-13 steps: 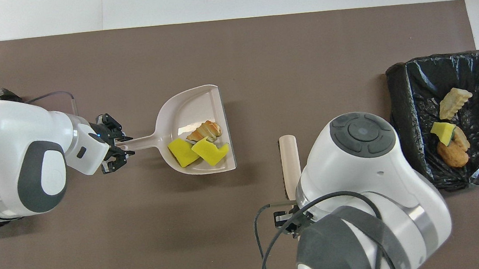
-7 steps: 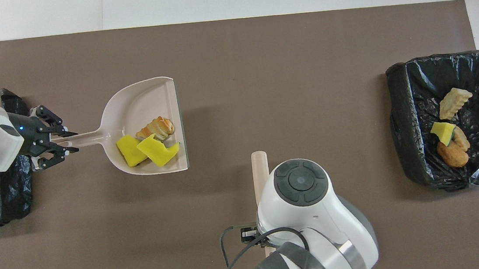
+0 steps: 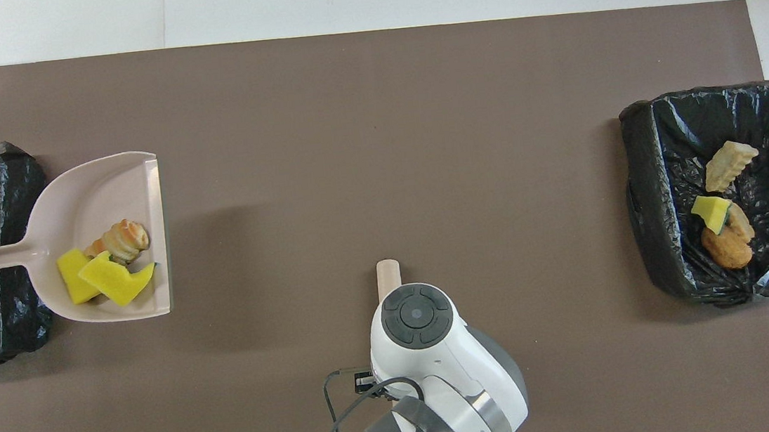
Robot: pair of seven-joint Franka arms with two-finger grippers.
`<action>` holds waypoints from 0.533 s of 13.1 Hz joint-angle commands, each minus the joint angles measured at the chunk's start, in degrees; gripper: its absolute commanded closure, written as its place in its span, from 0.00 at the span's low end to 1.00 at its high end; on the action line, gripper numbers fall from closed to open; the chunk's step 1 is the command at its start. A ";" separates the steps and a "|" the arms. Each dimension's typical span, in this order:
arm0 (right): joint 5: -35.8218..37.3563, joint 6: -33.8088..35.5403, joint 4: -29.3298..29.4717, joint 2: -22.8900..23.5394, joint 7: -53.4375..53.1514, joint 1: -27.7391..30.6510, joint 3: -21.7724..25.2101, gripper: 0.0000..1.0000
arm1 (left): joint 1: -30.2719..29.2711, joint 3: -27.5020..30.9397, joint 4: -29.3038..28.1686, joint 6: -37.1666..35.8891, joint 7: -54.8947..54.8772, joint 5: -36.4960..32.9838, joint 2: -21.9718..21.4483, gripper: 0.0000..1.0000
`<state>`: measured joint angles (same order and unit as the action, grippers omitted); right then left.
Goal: Sweep and dump trash in bin
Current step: 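Carry the dustpan to the nearer bin and tip it with the left gripper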
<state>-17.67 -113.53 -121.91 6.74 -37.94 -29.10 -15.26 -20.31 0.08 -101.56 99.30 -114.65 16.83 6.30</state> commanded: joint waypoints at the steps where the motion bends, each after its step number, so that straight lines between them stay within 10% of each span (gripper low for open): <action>1: 0.09 -1.07 -2.71 -1.99 2.17 -0.34 0.14 1.00 | -5.86 -0.70 3.64 -2.80 -4.51 -3.28 1.17 1.00; 7: 0.00 -4.33 -4.74 -1.38 3.75 0.18 0.14 0.87 | -15.27 -0.79 18.83 -7.71 -11.73 -14.08 8.89 1.00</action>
<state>-17.65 -116.36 -124.93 5.93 -36.18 -29.56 -15.19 -34.10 0.12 -91.39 95.48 -125.04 5.50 10.12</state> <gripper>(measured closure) 0.740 0.670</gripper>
